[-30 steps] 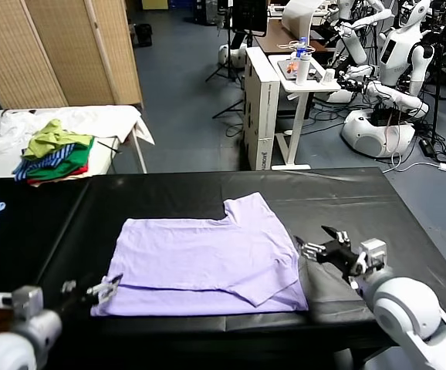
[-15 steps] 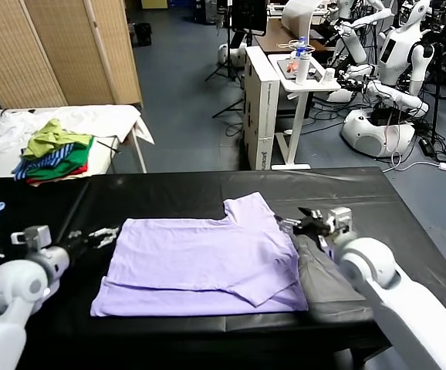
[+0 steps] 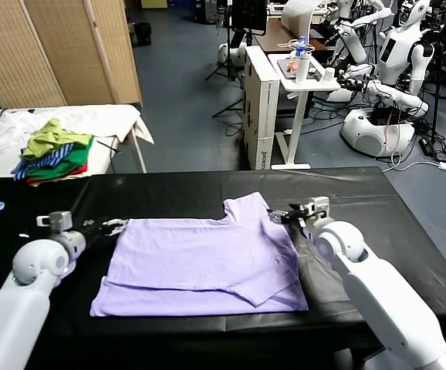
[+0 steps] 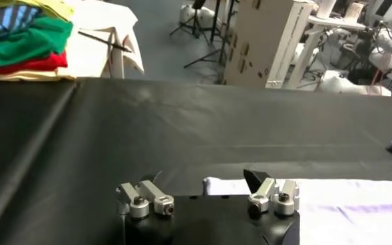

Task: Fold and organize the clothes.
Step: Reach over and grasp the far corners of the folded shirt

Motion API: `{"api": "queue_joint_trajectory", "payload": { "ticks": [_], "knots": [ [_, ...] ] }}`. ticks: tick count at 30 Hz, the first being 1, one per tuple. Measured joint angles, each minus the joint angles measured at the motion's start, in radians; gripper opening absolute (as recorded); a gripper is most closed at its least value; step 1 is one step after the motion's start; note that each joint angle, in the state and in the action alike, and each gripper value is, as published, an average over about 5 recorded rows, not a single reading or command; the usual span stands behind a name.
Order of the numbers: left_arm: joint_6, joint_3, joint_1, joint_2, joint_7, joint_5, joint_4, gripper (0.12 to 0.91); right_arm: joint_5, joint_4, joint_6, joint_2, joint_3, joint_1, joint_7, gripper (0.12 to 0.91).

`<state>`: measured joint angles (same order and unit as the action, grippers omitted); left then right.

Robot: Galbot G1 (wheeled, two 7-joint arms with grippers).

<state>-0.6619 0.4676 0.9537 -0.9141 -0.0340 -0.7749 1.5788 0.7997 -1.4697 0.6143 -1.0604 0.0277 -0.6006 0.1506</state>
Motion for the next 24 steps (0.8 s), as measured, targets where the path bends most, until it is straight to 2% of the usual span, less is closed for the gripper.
{"api": "queue_joint_trajectory", "payload": {
  "ticks": [4,10,12,14,20,24],
  "knots": [
    [0.003,-0.018,-0.013,-0.004,0.0,0.002,-0.018,0.907,-0.008,0.018,0.0,-0.013,0.007,0.004,-0.001,0.892],
    [0.004,-0.044,-0.035,-0.009,0.0,0.002,-0.039,0.906,-0.017,0.044,0.0,-0.03,0.015,0.008,-0.005,0.785],
    [0.004,-0.051,-0.038,-0.012,0.0,0.002,-0.043,0.881,-0.02,0.051,0.0,-0.034,0.016,0.009,-0.007,0.748],
    [0.004,-0.056,-0.04,-0.014,0.0,0.004,-0.046,0.822,-0.022,0.056,-0.001,-0.036,0.016,0.01,-0.008,0.698],
    [0.008,-0.062,-0.044,-0.018,0.0,0.016,-0.059,0.619,-0.026,0.067,-0.002,-0.037,0.015,0.013,-0.014,0.476],
    [0.009,-0.063,-0.045,-0.018,-0.008,0.017,-0.064,0.517,-0.028,0.065,-0.003,-0.037,0.015,0.013,-0.019,0.323]
  ]
}}
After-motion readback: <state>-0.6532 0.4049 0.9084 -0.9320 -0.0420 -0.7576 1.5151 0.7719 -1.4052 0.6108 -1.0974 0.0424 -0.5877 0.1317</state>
